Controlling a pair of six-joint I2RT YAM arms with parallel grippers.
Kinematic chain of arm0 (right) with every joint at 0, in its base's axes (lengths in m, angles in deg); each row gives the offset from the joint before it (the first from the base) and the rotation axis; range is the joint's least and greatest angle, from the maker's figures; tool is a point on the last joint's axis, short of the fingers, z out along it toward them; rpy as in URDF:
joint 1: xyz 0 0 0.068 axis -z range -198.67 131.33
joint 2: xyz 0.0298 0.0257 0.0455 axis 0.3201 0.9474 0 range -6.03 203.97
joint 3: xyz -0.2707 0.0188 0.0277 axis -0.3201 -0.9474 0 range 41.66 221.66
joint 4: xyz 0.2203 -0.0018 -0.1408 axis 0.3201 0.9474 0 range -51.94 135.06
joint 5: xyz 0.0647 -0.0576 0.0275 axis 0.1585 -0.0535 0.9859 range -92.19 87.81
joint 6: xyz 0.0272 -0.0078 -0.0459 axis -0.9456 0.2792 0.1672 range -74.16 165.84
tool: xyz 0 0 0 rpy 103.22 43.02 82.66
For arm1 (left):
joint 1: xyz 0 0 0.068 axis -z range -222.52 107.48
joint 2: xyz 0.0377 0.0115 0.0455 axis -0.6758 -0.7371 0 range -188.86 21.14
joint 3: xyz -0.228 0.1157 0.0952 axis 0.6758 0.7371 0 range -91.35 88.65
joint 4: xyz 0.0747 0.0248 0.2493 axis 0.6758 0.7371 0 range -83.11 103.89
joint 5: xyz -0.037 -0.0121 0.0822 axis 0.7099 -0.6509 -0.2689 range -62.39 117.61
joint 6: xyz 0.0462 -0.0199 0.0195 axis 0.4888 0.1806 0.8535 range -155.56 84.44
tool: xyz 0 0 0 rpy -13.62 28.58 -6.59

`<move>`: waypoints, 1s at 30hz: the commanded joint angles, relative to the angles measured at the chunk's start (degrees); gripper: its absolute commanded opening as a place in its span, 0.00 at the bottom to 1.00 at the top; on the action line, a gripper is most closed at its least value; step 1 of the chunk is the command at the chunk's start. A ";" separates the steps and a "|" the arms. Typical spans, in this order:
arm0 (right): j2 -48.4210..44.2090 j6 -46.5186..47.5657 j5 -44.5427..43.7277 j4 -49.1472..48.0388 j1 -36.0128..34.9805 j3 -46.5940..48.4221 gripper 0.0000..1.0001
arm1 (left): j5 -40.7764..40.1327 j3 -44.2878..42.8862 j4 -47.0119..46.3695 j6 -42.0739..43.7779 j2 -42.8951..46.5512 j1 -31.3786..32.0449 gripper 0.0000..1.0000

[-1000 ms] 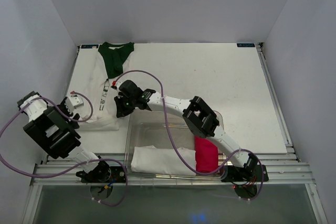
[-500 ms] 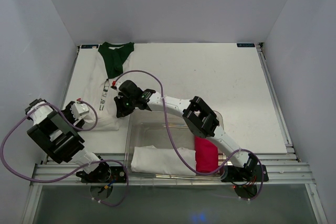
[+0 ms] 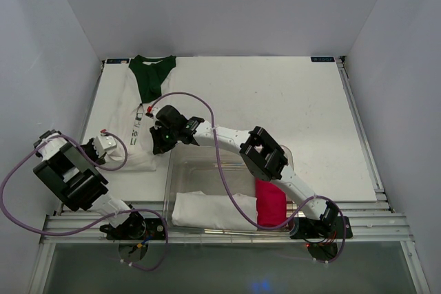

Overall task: Roll the t-shirts
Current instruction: Roll the T-shirt to the center of the board.

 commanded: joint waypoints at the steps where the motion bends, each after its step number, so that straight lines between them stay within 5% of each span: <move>1: -1.89 0.48 -1.31 -1.30 0.22 -0.38 0.08 | 4.21 -1.85 -0.35 -1.59 0.34 0.18 0.00; 25: -5.85 -0.31 -10.18 -2.53 0.66 -3.11 0.08 | 14.24 -9.50 -0.61 -11.62 -1.86 1.49 0.00; 30: -4.62 1.44 -11.87 -2.26 0.74 -0.83 0.08 | 11.17 -7.13 -6.74 -14.16 -3.00 4.74 0.00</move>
